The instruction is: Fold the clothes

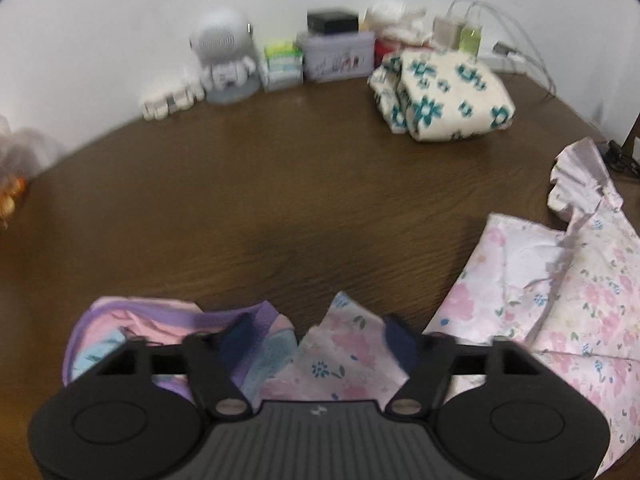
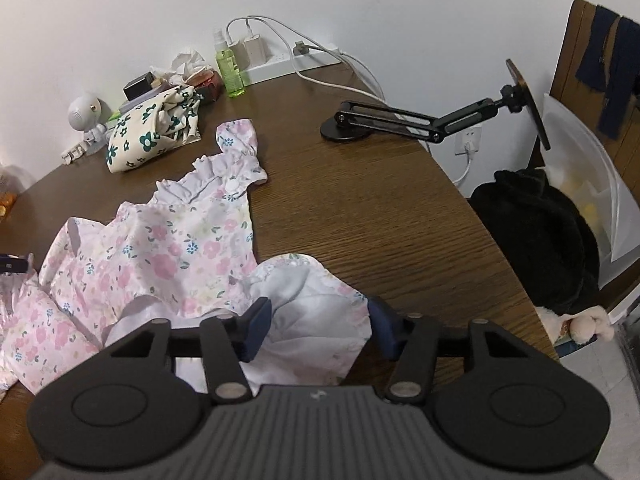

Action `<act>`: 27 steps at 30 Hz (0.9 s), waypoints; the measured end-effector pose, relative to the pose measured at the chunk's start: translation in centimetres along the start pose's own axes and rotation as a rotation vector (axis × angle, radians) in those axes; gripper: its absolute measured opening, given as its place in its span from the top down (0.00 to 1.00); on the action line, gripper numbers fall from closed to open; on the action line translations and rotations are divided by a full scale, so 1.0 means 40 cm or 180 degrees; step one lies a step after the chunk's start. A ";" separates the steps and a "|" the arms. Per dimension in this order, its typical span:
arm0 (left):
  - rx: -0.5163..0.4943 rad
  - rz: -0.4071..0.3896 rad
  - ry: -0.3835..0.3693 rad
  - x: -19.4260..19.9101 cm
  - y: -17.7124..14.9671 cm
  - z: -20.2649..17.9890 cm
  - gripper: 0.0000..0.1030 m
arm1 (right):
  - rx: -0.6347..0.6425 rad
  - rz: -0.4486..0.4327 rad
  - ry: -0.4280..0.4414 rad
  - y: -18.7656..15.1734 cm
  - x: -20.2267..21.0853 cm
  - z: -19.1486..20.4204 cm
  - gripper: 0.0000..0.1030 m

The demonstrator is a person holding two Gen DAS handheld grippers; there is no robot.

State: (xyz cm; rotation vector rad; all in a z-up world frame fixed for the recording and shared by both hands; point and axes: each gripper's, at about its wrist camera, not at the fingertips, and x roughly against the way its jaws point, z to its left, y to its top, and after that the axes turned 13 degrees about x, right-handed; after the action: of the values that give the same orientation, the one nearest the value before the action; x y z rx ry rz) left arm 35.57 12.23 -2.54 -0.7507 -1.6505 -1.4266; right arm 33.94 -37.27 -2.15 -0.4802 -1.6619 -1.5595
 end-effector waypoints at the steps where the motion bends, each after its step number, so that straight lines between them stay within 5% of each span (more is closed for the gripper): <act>1: 0.0012 0.0025 0.0010 -0.005 0.003 0.002 0.59 | -0.0010 0.0007 0.0026 -0.001 -0.004 -0.002 0.53; 2: 0.0017 0.0018 0.0017 -0.006 0.005 0.004 0.66 | -0.0008 0.0000 0.0046 -0.001 -0.007 -0.002 0.58; 3: 0.0034 0.0013 -0.0002 -0.003 0.007 0.007 0.90 | -0.0004 -0.0011 0.0064 -0.002 -0.009 -0.001 0.65; 4: 0.0072 0.0022 -0.0059 0.003 0.010 0.011 0.98 | 0.0001 -0.0016 0.0083 -0.001 -0.011 0.001 0.69; 6: 0.0114 -0.0049 -0.0109 0.026 0.015 0.012 0.98 | 0.0010 -0.0006 0.0175 0.001 -0.015 0.006 0.90; 12: 0.0066 -0.0567 -0.0045 0.143 0.026 -0.020 0.99 | 0.0130 -0.0078 0.0143 0.014 -0.014 0.023 0.95; 16: 0.0119 -0.1066 -0.0346 0.322 -0.002 -0.032 0.99 | 0.0025 -0.0237 0.0038 0.013 0.018 -0.003 0.97; 20: -0.0003 -0.1437 -0.0728 0.512 -0.136 -0.024 0.99 | -0.0142 -0.0353 -0.0040 -0.031 0.071 -0.052 0.97; 23: 0.0079 -0.1384 -0.1016 0.592 -0.264 0.001 0.99 | -0.0306 -0.0389 -0.0091 -0.073 0.105 -0.097 0.97; 27: -0.0119 -0.1333 -0.0989 0.631 -0.463 -0.024 0.98 | -0.0442 -0.0406 -0.0191 -0.131 0.133 -0.139 0.97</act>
State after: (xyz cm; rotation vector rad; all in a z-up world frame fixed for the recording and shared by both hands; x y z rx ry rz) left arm 7.58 6.12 10.12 -0.7005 -2.1189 -1.6958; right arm 28.38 -44.77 -1.98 -0.5057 -1.6641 -1.7783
